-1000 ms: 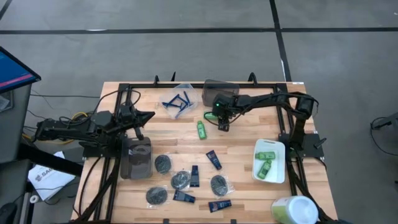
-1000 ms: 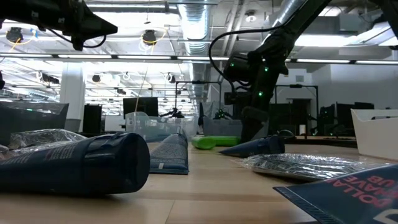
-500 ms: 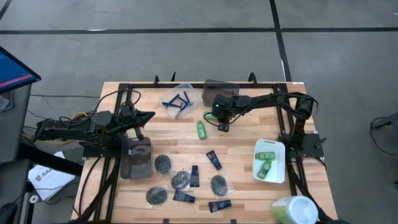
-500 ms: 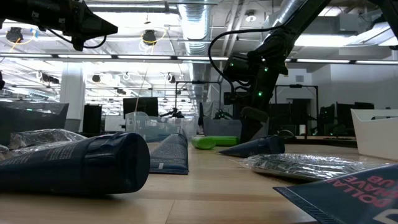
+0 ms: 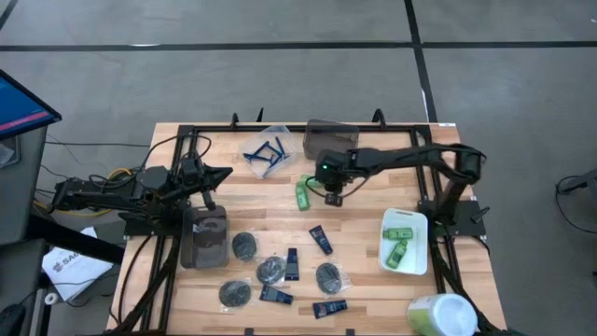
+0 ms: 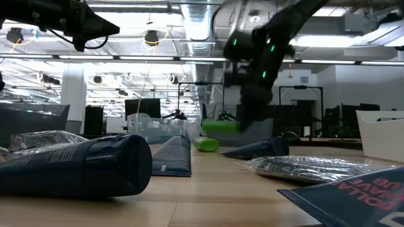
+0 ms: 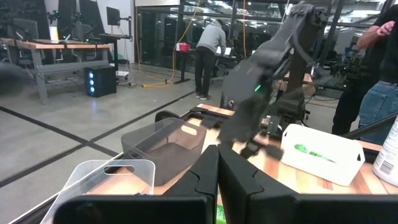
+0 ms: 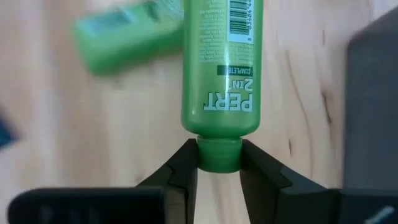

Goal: Pick & Place Travel size toiletries
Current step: Put the green shampoo into the white bin

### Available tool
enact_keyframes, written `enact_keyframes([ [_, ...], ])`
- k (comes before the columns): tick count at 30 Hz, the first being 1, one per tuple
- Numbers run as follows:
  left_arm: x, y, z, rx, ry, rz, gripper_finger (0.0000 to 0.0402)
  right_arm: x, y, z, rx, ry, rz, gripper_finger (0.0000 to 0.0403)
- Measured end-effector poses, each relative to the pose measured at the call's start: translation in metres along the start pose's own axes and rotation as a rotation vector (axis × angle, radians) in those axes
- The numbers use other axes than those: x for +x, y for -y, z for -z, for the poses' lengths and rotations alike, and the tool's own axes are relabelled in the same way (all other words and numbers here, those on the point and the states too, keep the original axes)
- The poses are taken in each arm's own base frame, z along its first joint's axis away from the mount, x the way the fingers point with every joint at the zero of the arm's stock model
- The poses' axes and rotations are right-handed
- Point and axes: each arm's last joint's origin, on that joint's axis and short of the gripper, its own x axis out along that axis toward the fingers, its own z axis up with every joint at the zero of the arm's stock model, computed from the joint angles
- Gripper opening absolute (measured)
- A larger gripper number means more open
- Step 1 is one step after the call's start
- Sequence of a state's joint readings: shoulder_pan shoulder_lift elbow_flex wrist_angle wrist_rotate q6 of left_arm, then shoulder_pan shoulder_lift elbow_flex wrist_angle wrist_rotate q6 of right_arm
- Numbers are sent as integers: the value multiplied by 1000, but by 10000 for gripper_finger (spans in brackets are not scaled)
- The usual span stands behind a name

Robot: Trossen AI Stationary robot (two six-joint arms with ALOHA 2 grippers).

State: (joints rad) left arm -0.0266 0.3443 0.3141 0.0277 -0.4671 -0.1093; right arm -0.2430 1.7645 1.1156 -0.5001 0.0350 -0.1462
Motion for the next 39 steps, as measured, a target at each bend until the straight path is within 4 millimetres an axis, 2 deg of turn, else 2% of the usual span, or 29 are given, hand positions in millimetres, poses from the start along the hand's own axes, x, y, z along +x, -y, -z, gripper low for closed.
enact_keyframes([
  [3,0,0,0,0,0,0,0,-29,-15,-1,34,36,-21,81],
  [8,0,0,0,0,1,0,0,-78,-43,14,134,-9,-66,81],
  [19,0,0,0,-1,1,0,0,-148,-115,77,408,-319,-82,81],
  [29,0,0,0,-1,3,0,0,-177,-154,119,539,-513,-8,81],
  [39,0,0,0,-1,3,0,0,-185,-174,142,445,-667,-28,81],
])
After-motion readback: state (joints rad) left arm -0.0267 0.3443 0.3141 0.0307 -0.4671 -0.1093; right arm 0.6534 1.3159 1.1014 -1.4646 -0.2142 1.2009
